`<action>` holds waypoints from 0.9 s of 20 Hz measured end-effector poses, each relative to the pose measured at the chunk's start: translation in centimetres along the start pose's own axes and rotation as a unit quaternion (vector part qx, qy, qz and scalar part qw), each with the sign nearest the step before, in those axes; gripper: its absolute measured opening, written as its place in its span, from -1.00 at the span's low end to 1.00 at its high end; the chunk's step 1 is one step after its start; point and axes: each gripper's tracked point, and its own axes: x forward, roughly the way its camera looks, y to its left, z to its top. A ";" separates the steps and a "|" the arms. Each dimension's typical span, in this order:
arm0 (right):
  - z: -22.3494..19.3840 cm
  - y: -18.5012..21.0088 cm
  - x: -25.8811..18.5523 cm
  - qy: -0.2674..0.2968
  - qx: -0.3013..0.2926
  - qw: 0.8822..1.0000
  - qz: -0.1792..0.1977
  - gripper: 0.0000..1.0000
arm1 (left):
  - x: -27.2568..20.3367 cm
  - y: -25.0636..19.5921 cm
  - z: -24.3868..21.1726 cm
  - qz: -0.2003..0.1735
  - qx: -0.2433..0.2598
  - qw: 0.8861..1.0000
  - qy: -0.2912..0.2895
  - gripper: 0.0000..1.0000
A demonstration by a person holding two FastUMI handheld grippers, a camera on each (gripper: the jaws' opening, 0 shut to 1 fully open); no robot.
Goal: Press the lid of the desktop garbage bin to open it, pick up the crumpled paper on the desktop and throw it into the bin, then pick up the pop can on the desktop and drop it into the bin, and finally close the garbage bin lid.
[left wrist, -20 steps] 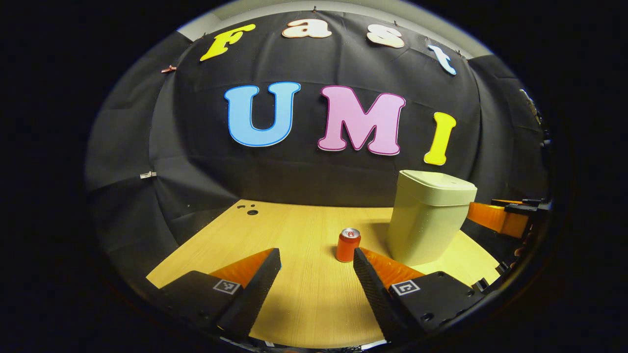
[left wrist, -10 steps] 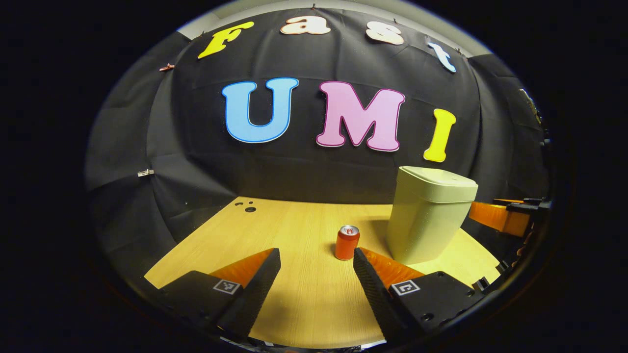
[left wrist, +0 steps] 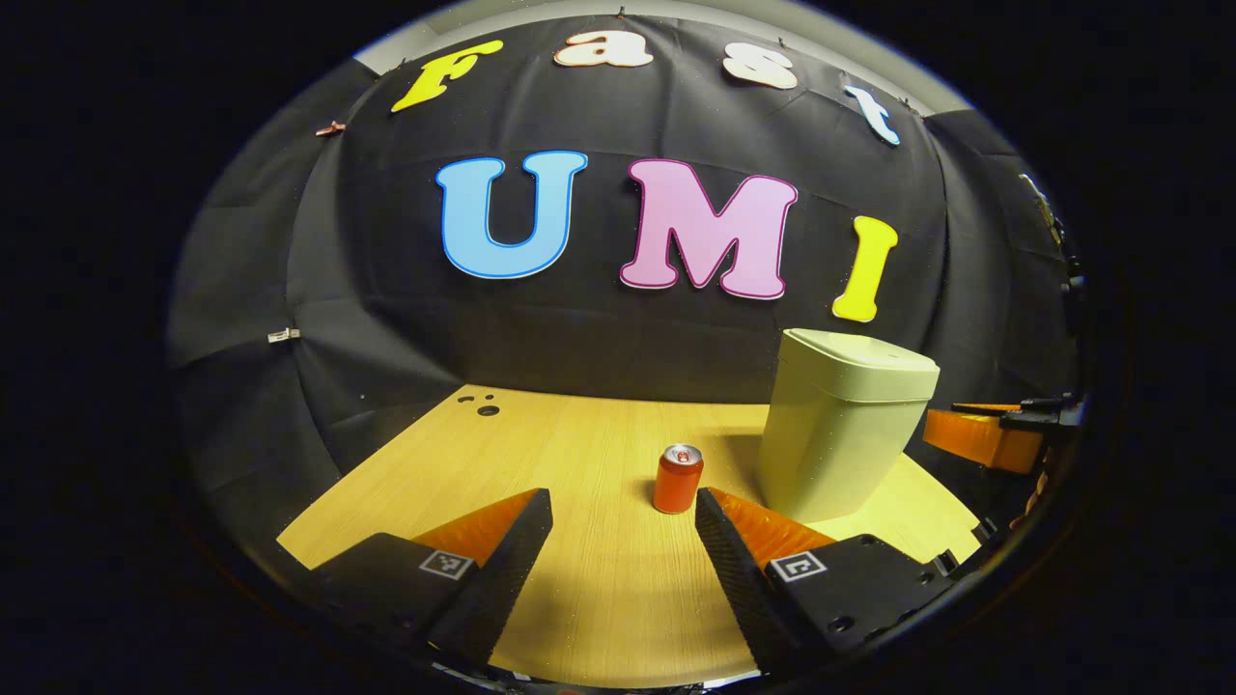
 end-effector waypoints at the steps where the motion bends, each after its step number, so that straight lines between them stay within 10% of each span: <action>1: 0.0 0.2 0.0 0.000 0.000 1.000 0.003 -0.19 | 0.0 -0.1 0.0 -0.001 0.002 1.000 0.001 0.92; 4: -1.6 1.3 0.6 0.035 0.006 0.999 0.029 -0.22 | -0.1 -0.6 0.1 -0.013 -0.007 1.000 -0.002 0.92; 5: -2.3 1.5 0.6 0.050 0.010 0.998 0.039 -0.58 | 0.0 -0.7 0.3 -0.016 -0.011 1.000 -0.003 0.92; 9: -2.7 2.0 1.4 0.062 0.025 0.996 0.058 -0.89 | 0.0 -0.6 0.3 -0.011 -0.009 1.000 -0.003 0.91; 18: -1.5 2.7 0.6 0.069 0.020 0.990 0.119 -0.89 | 0.1 -1.4 -0.3 -0.014 -0.015 1.000 0.005 0.92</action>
